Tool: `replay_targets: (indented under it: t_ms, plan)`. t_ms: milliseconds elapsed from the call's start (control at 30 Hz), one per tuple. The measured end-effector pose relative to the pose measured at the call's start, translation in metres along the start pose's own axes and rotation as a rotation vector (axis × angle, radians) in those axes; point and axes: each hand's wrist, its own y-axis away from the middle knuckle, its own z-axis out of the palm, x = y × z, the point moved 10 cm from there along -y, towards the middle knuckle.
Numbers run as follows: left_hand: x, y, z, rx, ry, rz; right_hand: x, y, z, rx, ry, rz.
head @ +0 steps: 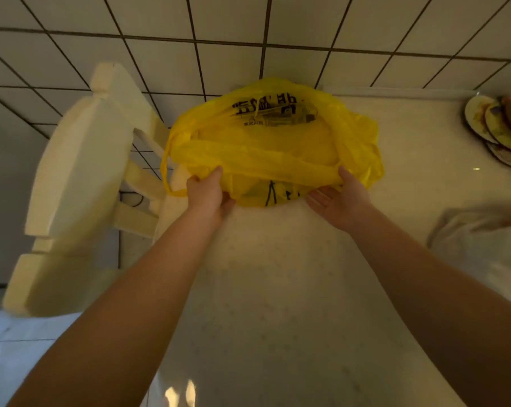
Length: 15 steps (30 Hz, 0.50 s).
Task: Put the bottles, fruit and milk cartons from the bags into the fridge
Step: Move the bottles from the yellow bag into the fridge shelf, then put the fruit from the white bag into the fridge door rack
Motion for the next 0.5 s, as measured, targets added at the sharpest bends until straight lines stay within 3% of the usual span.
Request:
replay_targets:
  t_ms: [300, 433, 500]
  plan:
    - [0.012, 0.004, 0.004, -0.051, -0.078, 0.062, -0.005, -0.001, -0.003, -0.004, 0.156, 0.017]
    - [0.008, 0.056, -0.015, 0.006, -0.4, 0.176, 0.006, 0.032, -0.027, 0.012, 0.352, -0.008]
    - [0.002, 0.094, -0.013, -0.051, -0.582, 0.303, 0.011, 0.055, -0.04, 0.008, 0.506, -0.077]
